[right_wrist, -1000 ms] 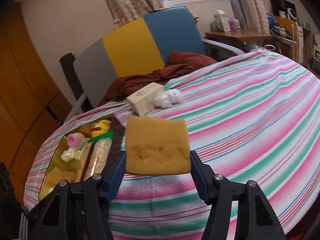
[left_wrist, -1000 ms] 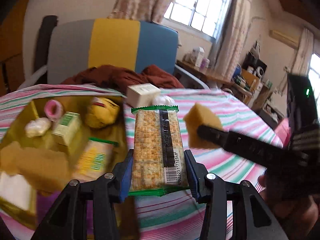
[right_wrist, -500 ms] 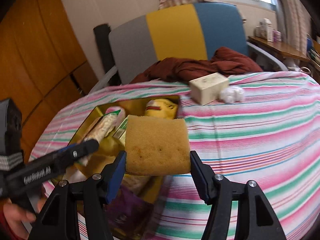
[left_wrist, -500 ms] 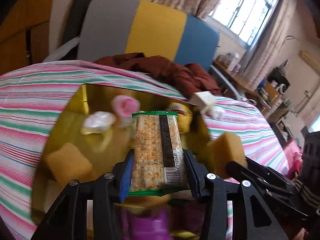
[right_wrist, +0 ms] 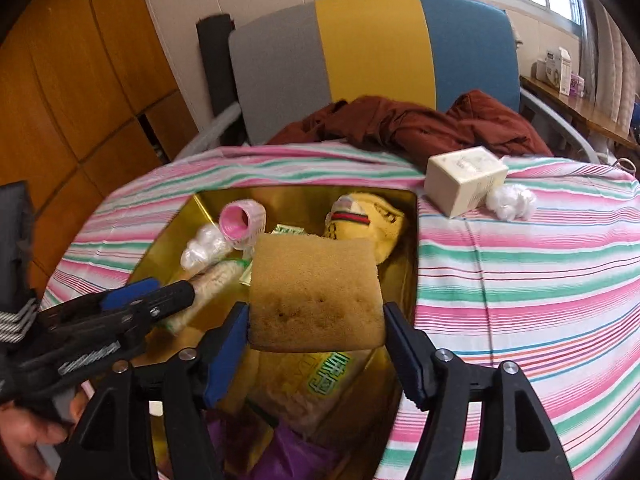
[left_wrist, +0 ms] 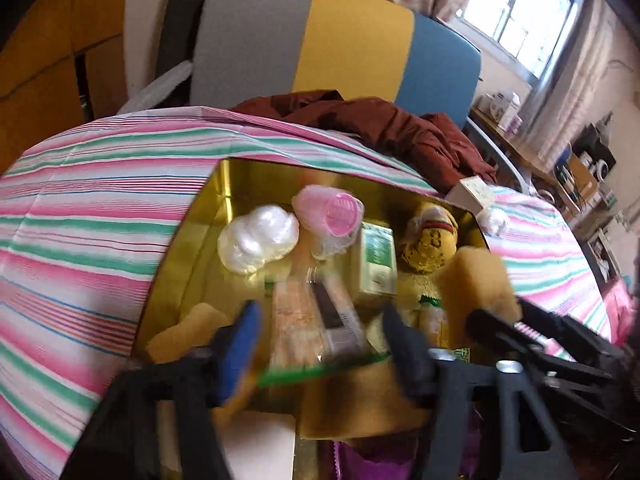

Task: Organize objects
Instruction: 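Open both tools to drop the cracker packet and sponge into the tray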

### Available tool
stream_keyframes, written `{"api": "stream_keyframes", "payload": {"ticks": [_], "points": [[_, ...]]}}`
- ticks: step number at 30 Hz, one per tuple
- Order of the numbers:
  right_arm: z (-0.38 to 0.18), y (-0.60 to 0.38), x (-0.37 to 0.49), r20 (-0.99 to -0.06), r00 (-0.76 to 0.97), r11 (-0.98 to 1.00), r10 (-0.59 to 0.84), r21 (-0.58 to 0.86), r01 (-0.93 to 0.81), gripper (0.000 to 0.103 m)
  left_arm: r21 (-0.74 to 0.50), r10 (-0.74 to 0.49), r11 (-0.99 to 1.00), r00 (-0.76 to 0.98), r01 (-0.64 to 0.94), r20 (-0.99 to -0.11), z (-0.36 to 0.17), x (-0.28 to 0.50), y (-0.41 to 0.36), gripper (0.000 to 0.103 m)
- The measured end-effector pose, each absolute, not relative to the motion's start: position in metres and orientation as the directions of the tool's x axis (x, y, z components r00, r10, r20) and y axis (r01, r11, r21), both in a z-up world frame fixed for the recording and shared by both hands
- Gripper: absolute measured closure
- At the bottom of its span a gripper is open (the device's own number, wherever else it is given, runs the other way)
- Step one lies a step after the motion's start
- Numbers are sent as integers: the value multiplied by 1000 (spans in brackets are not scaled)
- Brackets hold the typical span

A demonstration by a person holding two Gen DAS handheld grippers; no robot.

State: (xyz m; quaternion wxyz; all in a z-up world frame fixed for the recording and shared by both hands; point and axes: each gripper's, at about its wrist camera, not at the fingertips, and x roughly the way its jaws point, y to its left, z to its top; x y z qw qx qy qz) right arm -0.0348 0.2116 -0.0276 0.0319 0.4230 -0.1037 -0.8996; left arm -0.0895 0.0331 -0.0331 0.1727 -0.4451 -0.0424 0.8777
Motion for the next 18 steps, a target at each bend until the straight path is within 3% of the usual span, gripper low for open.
{"api": "stream_keyframes", "payload": {"ticks": [3,5,11,18], "points": [[-31,211,-43,-758,-632,-971,-163,237,-33,33,-245,320,-947,-614,-205,-722,-21,-77,18,14],[-28,214,-39,-743,-649,-966,-163,255,-50,32,-267,294,-953,-663,-146,-688,-12,-67,5,0],[-20,229,-20,-704,-688,-948,-175,308,-74,28,-364,250,-931,-730,-1,-636,-5,-41,-21,0],[-20,244,3,-679,-703,-932,-212,358,-65,29,-390,238,-919,-715,53,-658,-12,-27,-16,0]]}}
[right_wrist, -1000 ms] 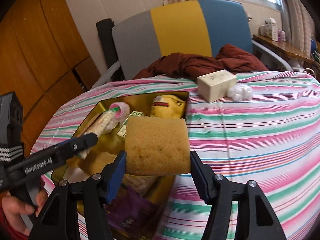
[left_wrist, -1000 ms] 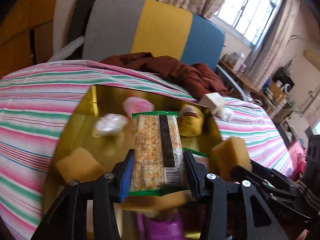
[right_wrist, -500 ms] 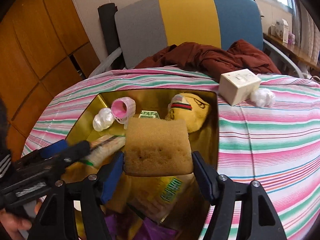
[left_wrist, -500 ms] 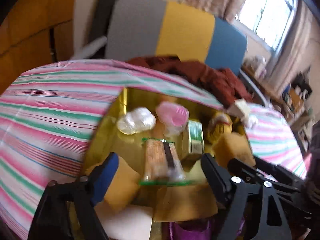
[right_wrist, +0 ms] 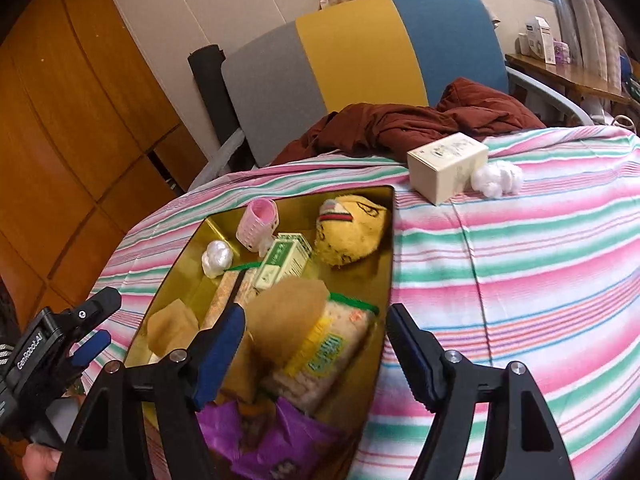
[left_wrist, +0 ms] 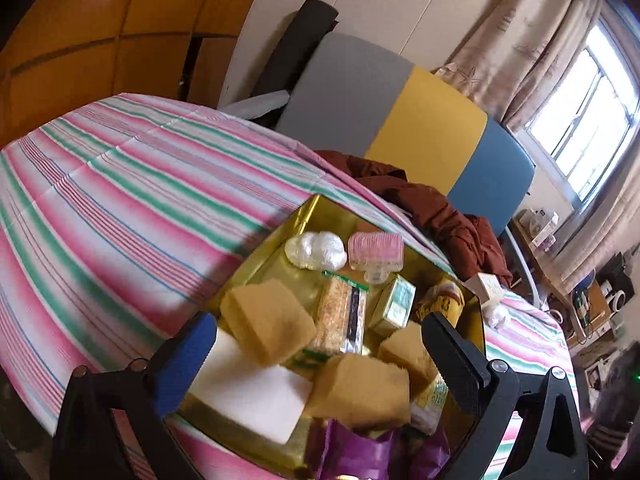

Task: Organize objects
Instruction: 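Open both tools to drop the cracker packet and sponge into the tray, then grasp the plastic-wrapped cotton-ball bag with the right tool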

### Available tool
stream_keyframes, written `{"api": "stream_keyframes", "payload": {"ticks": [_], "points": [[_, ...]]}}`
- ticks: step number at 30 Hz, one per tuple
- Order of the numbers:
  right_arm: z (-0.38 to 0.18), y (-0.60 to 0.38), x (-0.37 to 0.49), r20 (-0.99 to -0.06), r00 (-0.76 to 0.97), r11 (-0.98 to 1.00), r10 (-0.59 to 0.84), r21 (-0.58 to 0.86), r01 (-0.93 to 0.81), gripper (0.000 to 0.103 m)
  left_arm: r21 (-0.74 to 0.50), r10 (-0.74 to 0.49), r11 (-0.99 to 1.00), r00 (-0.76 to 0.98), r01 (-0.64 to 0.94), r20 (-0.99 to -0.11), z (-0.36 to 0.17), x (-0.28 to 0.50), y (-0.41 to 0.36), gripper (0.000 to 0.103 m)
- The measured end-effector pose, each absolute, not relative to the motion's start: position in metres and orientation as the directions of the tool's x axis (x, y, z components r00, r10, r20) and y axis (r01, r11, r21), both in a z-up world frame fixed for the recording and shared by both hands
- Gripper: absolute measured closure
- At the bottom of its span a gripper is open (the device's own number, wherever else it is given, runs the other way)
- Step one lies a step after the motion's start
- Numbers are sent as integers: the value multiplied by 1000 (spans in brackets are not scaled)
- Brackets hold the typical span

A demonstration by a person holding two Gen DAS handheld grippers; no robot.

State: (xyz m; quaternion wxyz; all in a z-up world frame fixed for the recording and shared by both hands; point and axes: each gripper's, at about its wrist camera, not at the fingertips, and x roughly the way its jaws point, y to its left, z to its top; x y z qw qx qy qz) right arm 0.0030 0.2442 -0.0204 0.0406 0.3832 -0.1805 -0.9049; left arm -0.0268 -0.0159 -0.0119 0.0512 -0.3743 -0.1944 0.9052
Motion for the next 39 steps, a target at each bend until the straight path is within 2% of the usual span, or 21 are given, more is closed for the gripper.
{"api": "stream_keyframes", "payload": {"ticks": [7,13,24,31,39], "points": [[-21,268,21,-671,-721,-928,-172,356,-110,29,-342,257,-939,-724,-30,-640,-8,-11,12,0],[-26,296,29,-683,-719,-915,-129,361,-179,29,-346,344,-927,-693,-143,-634,-6,-4,43,0],[-55,350,31,-723,-690,-898,-43,330,-291,29,-303,416,-909,-635,-285,-651,-6,11,106,0],[-77,389,4,-746,-666,-894,-27,316,-317,29,-229,451,-885,-625,-406,-637,-1,14,150,0],[-81,431,-58,-742,-671,-901,-19,304,-311,29,-207,456,-875,-602,-437,-655,-2,3,183,0]]}}
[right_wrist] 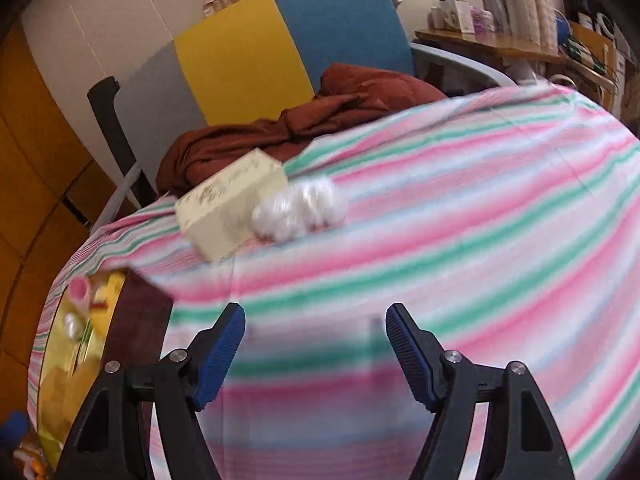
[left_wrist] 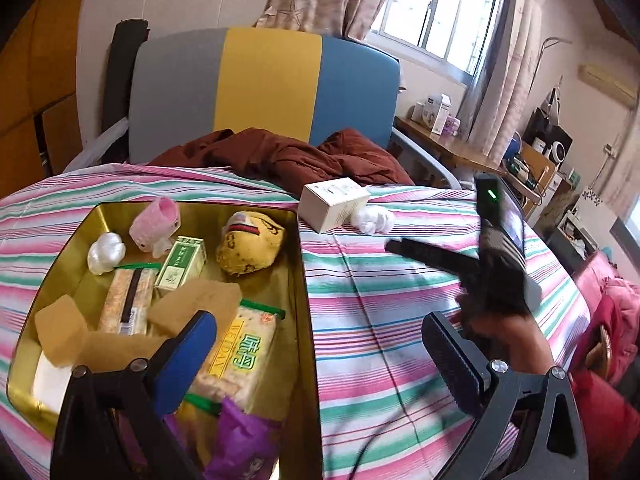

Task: Organize objects
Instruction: 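Grasp the plastic-wrapped cotton-ball bag with the right tool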

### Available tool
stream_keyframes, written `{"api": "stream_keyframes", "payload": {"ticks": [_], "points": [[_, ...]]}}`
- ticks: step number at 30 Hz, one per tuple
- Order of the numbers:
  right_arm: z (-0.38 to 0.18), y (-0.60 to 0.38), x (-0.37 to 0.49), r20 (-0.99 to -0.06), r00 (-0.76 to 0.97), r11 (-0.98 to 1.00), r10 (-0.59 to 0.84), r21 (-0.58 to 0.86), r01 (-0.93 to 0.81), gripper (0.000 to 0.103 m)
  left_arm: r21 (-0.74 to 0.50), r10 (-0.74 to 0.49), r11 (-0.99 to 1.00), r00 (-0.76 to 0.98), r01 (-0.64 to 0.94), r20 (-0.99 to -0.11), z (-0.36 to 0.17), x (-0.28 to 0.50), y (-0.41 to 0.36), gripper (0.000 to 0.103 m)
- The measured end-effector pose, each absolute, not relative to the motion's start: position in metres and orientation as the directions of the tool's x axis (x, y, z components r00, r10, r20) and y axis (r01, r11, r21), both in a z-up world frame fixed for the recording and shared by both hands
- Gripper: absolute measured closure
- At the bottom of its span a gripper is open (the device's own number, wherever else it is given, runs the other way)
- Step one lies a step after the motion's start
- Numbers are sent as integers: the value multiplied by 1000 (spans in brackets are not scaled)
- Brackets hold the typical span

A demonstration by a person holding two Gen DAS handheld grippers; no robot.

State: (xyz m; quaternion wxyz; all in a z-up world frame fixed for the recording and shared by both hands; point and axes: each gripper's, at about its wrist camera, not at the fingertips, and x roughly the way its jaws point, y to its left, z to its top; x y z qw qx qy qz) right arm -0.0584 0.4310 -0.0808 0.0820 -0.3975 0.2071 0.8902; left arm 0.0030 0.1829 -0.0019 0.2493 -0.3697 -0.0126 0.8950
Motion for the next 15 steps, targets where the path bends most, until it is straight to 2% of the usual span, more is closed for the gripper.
{"api": "stream_keyframes", "payload": {"ticks": [7,13,15], "points": [[-84,446,-120,-749,-663,-929,3,243,-279,28,-212,429,-892,-597,-400,-677,-4,-11,182,0],[-97,447,-140,-745,-667,-950,0,209,-233,28,-222,426,-896,-605,-384,-672,0,-25,184,0],[-100,450,-143,-741,-671,-943,-25,241,-231,34,-217,427,-895,-604,-390,-673,1,-29,189,0]]}}
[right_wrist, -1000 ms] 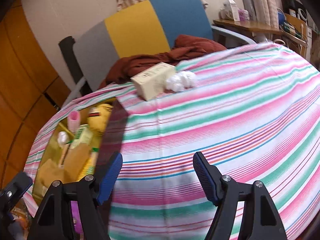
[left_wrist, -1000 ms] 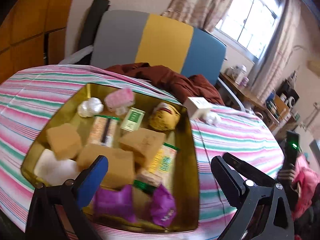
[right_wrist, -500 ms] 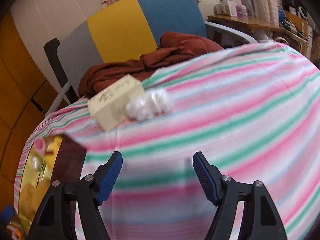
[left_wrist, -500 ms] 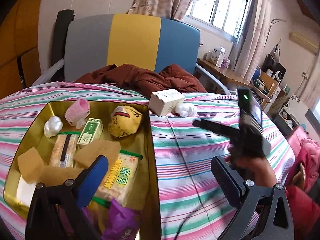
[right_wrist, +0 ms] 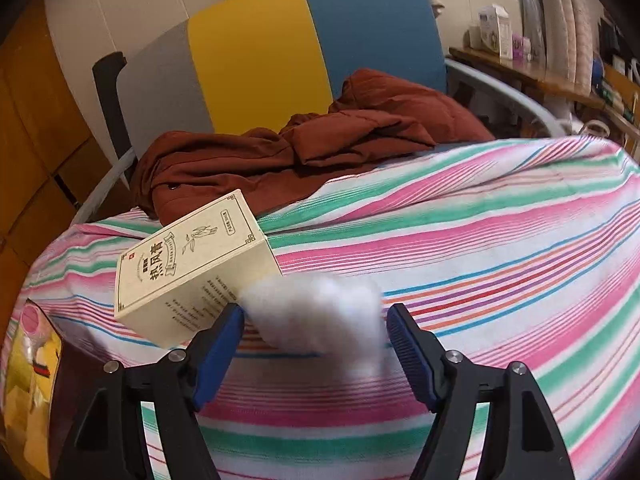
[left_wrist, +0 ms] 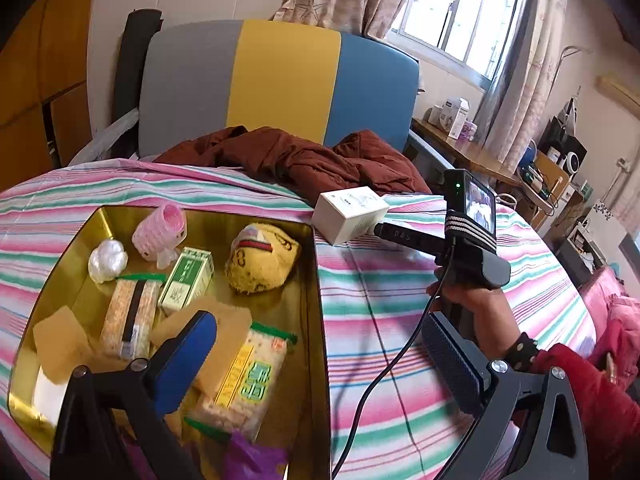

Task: Organize objects
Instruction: 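Grasp the plastic-wrapped cotton-ball bag with the right tool, then grasp the cream-coloured box with left tool while right tool holds the cotton bag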

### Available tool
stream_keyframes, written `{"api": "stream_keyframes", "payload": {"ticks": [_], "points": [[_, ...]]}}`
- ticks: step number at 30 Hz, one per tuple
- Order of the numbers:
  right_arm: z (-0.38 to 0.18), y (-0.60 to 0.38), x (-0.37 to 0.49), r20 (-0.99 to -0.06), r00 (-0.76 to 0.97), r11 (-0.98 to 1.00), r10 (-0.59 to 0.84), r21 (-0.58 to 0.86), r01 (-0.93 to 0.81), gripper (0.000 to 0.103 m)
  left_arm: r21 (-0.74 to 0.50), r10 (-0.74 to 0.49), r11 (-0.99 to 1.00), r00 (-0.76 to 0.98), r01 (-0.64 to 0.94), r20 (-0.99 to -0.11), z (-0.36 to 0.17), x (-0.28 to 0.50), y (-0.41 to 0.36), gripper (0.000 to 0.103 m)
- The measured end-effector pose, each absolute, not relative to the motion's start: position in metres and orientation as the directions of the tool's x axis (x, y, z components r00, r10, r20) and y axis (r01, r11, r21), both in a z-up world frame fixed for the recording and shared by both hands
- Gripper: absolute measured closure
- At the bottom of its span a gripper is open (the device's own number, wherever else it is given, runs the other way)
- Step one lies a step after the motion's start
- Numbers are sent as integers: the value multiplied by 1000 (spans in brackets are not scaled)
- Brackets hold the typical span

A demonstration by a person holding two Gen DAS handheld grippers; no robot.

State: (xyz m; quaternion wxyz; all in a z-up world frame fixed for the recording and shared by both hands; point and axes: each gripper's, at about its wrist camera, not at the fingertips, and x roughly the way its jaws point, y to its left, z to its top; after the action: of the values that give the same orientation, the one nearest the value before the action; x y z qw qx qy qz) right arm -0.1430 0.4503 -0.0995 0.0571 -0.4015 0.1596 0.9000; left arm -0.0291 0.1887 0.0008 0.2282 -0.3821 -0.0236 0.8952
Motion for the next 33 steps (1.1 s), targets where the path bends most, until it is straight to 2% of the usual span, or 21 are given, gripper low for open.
{"api": "stream_keyframes", "payload": {"ticks": [5,9,15,18,25,33], "points": [[-101,454,-139,-729,-683,-932,-31,269,-244,41,-189,441,-880,-604,-435,-664,11,-45,212,0],[-99,458,-125,-736,-676,-925,26,240,-296,41,-160,445,-867,-590,-471,-673,18,-74,237,0],[-89,467,-86,-748,-648,-927,148,124,-355,41,-39,358,-858,-542,-512,-760,12,-131,285,0],[-89,478,-70,-753,-636,-925,167,105,-366,41,-18,343,-849,-525,-528,-779,7,-156,301,0],[-99,501,-54,-758,-634,-883,153,182,-432,40,22,311,-793,-436,-609,-845,-13,-195,343,0],[-100,499,-52,-752,-637,-882,171,172,-440,40,120,227,-721,-396,-682,-890,-47,-209,375,0]]}}
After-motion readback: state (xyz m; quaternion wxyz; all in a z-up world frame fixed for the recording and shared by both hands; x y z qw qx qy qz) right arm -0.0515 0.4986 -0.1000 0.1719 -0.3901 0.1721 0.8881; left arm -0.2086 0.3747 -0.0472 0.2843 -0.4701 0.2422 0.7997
